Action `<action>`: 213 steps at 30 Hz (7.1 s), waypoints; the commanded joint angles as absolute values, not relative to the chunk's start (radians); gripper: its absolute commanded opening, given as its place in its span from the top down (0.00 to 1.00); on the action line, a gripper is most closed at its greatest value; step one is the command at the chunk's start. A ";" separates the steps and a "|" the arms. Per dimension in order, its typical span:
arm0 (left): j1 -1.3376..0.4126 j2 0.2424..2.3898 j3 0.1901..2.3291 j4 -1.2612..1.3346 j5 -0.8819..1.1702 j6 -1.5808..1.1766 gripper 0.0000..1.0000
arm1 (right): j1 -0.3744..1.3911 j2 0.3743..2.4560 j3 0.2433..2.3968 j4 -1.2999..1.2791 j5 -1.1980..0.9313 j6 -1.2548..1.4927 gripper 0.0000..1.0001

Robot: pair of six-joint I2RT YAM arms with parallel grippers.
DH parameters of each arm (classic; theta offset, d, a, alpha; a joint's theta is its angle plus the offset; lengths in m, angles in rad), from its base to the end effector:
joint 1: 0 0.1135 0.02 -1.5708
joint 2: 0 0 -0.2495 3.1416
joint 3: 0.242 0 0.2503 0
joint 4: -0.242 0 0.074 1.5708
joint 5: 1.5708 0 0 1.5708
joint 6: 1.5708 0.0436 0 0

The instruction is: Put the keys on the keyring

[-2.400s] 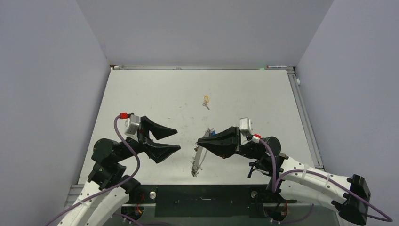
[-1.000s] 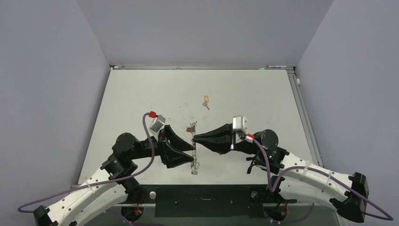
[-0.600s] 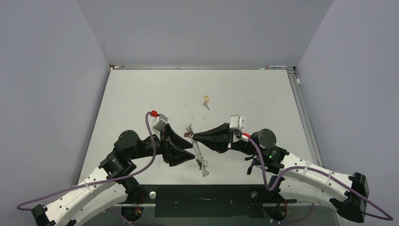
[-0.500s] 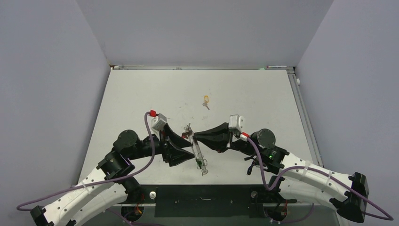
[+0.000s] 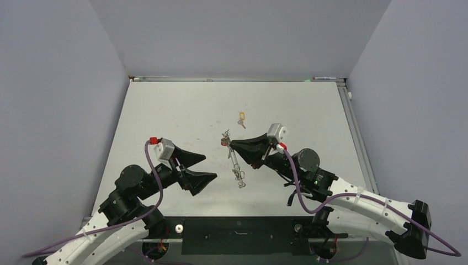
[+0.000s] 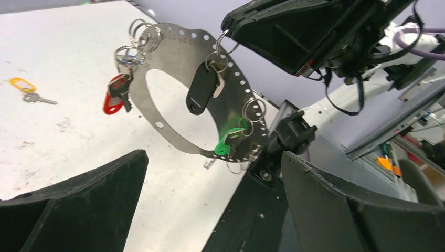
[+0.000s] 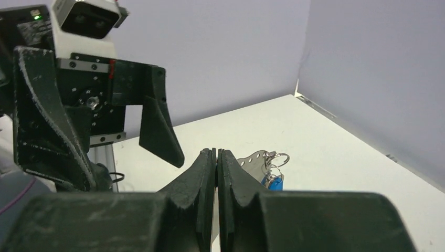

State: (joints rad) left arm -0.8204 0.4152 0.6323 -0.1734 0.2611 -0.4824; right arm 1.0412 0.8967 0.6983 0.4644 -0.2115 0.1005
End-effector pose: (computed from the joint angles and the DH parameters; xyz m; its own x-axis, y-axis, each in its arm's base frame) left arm 0.0818 -0.1043 0.3301 -0.3830 -0.2464 -0.8903 0.7956 0.4017 -0.4535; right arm 0.1067 0.2004 0.3500 0.0372 0.2577 -0.9655 -0.9547 0.2948 0.0419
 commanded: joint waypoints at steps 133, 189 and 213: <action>-1.097 0.548 0.517 0.248 -0.204 -0.382 1.00 | 1.405 1.330 0.416 1.288 0.299 -0.500 0.70; -1.097 0.424 0.439 0.303 -0.192 -0.371 1.00 | 1.406 1.112 0.381 1.235 0.359 -0.295 0.95; -1.097 0.367 0.468 0.252 -0.039 -0.265 0.61 | 1.364 0.940 0.420 1.002 0.248 -0.181 0.95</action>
